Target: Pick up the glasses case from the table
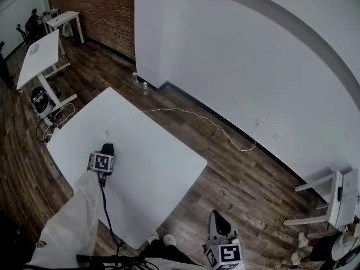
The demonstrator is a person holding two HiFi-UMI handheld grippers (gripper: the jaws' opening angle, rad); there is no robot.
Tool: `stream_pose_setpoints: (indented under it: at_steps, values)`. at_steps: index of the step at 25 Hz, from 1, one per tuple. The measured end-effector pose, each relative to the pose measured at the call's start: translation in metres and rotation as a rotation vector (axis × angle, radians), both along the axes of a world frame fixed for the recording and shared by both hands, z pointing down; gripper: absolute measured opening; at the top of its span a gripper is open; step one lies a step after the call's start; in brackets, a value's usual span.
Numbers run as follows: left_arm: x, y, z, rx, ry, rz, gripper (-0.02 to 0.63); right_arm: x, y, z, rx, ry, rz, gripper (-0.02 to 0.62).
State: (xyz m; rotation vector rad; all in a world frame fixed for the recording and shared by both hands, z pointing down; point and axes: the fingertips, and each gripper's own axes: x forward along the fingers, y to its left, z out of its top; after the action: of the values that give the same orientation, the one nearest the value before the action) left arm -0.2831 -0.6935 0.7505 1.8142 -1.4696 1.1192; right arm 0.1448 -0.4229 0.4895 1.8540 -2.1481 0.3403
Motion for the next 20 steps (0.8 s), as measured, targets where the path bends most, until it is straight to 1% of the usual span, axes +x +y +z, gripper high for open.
stream_pose_setpoints:
  at_steps: [2, 4, 8, 10, 13, 18, 20]
  values:
    - [-0.001, 0.003, -0.010, 0.033, -0.035, 0.021, 0.337, 0.000, -0.002, 0.001, 0.005, -0.008, -0.010, 0.000]
    - [0.006, 0.008, -0.024, 0.076, -0.027, 0.048, 0.333, -0.002, -0.003, 0.005, 0.007, -0.019, -0.029, 0.000]
    - [0.036, 0.030, -0.073, 0.195, 0.043, 0.149, 0.327, -0.013, -0.007, 0.009, 0.017, -0.046, -0.072, 0.000]
    - [0.048, 0.044, -0.104, 0.268, 0.085, 0.180, 0.327, -0.020, -0.011, 0.008, 0.029, -0.060, -0.102, 0.000]
    - [0.064, 0.074, -0.159, 0.358, 0.178, 0.191, 0.327, -0.031, -0.018, 0.005, 0.049, -0.086, -0.147, 0.000]
    - [0.079, 0.132, -0.259, 0.537, 0.290, 0.195, 0.327, -0.057, -0.030, -0.001, 0.079, -0.145, -0.234, 0.000]
    - [0.082, 0.156, -0.294, 0.620, 0.307, 0.196, 0.327, -0.068, -0.035, -0.004, 0.093, -0.159, -0.274, 0.000]
